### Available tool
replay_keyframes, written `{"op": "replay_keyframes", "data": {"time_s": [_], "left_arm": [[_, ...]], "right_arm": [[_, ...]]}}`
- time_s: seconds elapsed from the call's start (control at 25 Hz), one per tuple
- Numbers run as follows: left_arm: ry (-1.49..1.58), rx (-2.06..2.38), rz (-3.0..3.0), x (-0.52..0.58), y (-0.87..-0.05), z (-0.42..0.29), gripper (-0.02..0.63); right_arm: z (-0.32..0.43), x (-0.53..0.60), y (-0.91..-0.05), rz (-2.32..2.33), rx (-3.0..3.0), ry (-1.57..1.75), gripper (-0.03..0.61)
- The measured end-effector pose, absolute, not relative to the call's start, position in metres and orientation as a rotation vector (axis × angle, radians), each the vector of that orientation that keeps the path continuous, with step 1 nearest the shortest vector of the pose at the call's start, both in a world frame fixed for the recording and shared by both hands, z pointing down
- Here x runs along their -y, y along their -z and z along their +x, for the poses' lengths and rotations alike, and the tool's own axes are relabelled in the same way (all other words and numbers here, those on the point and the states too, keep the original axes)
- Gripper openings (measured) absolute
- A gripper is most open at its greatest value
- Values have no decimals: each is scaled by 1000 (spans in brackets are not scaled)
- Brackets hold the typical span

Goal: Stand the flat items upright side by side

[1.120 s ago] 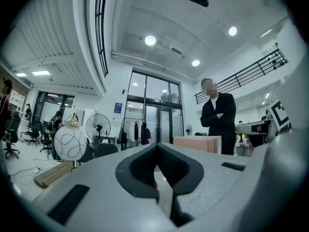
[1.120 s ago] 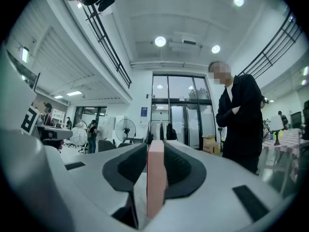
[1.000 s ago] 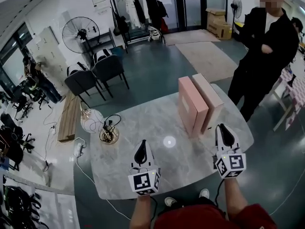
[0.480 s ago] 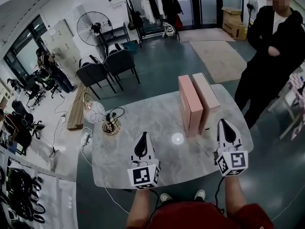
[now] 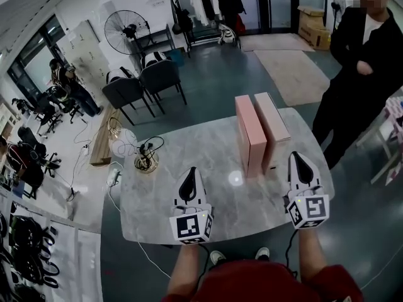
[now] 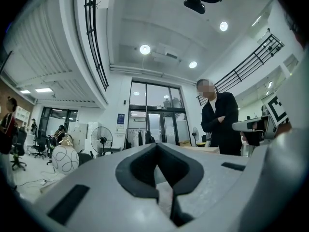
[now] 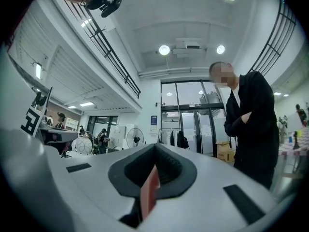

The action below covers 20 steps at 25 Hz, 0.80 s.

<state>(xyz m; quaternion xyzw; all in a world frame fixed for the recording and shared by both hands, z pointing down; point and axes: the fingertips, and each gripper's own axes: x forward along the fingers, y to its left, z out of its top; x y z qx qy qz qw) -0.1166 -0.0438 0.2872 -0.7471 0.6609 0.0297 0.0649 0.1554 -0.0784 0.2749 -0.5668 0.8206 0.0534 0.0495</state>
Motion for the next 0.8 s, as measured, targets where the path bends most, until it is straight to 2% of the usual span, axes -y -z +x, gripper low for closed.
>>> {"op": "replay_keyframes", "data": {"time_s": [0.8], "left_arm": [[-75,-1990,-2284,48,-294,-105,3]], "right_arm": [[166,79,-286,-1746,-2525,-139,-2]]}}
